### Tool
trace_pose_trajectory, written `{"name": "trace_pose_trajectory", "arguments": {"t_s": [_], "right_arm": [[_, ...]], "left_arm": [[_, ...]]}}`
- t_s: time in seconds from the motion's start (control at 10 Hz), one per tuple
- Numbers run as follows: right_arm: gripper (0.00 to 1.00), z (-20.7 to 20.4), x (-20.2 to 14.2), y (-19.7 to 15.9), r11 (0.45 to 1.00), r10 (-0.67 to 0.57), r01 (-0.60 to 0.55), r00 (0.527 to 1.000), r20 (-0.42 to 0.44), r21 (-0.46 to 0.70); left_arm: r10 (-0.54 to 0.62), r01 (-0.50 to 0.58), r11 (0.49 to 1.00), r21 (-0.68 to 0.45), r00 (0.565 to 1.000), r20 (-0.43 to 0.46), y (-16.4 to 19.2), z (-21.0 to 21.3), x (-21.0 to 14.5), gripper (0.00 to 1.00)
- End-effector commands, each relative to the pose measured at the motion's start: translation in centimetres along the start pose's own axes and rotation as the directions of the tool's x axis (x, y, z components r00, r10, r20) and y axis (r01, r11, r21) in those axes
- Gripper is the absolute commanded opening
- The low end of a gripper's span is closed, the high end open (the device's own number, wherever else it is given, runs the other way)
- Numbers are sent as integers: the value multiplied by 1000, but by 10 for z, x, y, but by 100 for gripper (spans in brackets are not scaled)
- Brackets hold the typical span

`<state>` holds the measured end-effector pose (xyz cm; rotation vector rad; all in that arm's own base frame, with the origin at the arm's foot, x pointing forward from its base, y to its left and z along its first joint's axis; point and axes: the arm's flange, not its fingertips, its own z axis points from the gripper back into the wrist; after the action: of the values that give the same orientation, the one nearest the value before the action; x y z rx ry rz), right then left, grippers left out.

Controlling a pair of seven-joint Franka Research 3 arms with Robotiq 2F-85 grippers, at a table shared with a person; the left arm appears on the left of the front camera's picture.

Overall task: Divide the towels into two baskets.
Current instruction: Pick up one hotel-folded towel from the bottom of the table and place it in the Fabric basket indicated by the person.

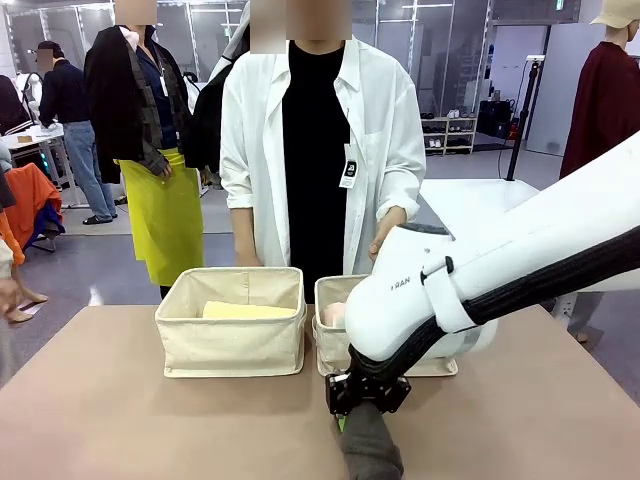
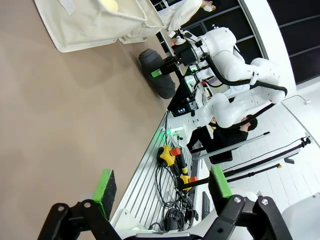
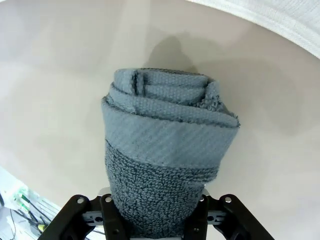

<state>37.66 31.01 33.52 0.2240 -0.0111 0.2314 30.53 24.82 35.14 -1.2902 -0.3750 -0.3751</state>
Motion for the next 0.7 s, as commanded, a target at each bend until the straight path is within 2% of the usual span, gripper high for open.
{"name": "trace_pose_trajectory", "arguments": {"t_s": [0.0, 0.1, 0.3, 0.4, 0.5, 0.6], "right_arm": [[0, 51, -11, 6, 984, 169, -169, 986, -14, -50], [0, 80, -12, 15, 955, 285, -286, 958, -31, -72], [0, 121, -11, 31, 855, 506, -513, 857, -97, -77], [0, 135, -7, 34, 820, 550, -560, 828, -113, -115], [0, 148, -4, 35, 718, 663, -682, 731, -160, -141], [0, 156, -9, 29, 521, 821, -848, 529, -213, -96]], "left_arm": [[-5, 5, 1000, -2, 1000, 4, -5, -1, -4, 95], [-5, 5, 1000, -2, 1000, 4, -5, -1, -4, 95], [-5, 5, 1000, -2, 1000, 4, -5, -1, -4, 95], [-5, 5, 1000, -2, 1000, 4, -5, -1, -4, 95], [-5, 5, 1000, -2, 1000, 4, -5, -1, -4, 95], [-5, 5, 1000, -2, 1000, 4, -5, -1, -4, 95]]}}
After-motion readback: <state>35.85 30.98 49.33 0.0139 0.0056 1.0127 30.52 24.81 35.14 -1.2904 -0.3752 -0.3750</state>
